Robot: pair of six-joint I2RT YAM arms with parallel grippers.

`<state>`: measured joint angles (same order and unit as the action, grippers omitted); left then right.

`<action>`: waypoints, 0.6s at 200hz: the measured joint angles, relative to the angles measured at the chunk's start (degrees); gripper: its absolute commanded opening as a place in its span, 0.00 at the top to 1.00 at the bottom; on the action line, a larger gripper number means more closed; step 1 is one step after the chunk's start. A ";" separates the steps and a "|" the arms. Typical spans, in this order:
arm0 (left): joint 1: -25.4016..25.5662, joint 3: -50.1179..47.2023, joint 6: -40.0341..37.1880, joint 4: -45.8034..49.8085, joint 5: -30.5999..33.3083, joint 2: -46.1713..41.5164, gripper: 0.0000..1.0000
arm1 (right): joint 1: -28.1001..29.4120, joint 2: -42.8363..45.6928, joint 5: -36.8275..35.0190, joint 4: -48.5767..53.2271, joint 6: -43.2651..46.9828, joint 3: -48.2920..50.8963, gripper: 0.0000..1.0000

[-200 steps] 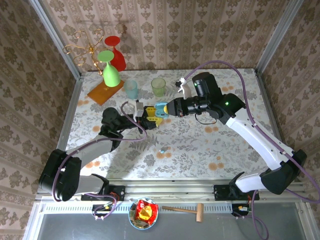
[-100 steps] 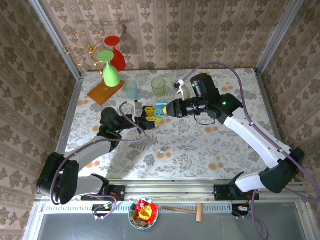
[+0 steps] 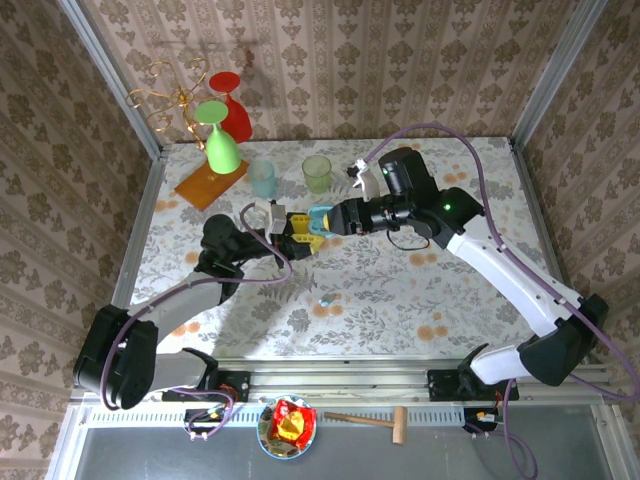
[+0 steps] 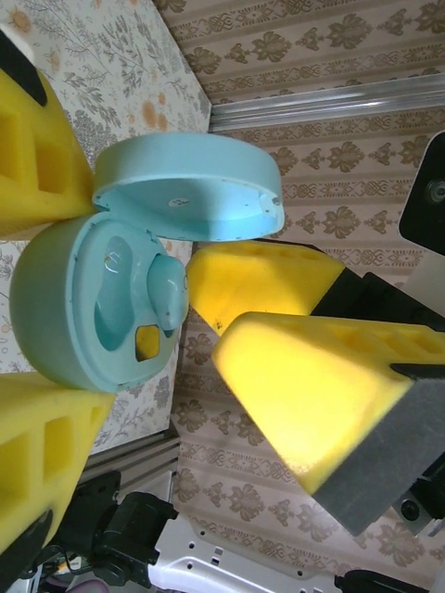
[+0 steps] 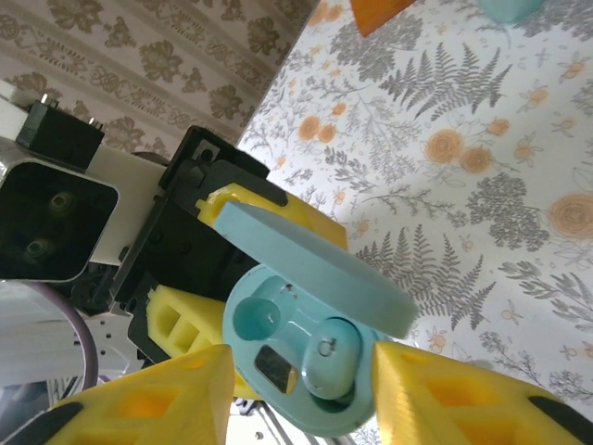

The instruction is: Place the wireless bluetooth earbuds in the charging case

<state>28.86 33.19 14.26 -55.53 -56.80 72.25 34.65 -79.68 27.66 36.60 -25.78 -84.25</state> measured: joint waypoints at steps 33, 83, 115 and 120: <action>-0.02 0.00 -0.04 -0.46 0.02 -0.02 0.74 | 0.00 2.03 -1.84 0.96 0.07 0.02 0.44; -2.32 -0.26 0.52 -3.34 0.48 -0.07 0.74 | 0.00 10.75 -6.75 -0.81 0.11 8.07 0.41; -4.98 -1.27 0.72 -3.61 1.09 -2.29 0.74 | 0.00 15.23 -11.26 -1.95 -1.46 16.50 0.41; -5.16 -1.42 0.72 -3.56 1.14 -2.80 0.75 | 0.02 15.28 -11.85 -2.21 -1.79 17.86 0.41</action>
<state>23.70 31.77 14.98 -59.09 -55.66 69.45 34.68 -64.40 15.81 34.39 -27.57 -66.39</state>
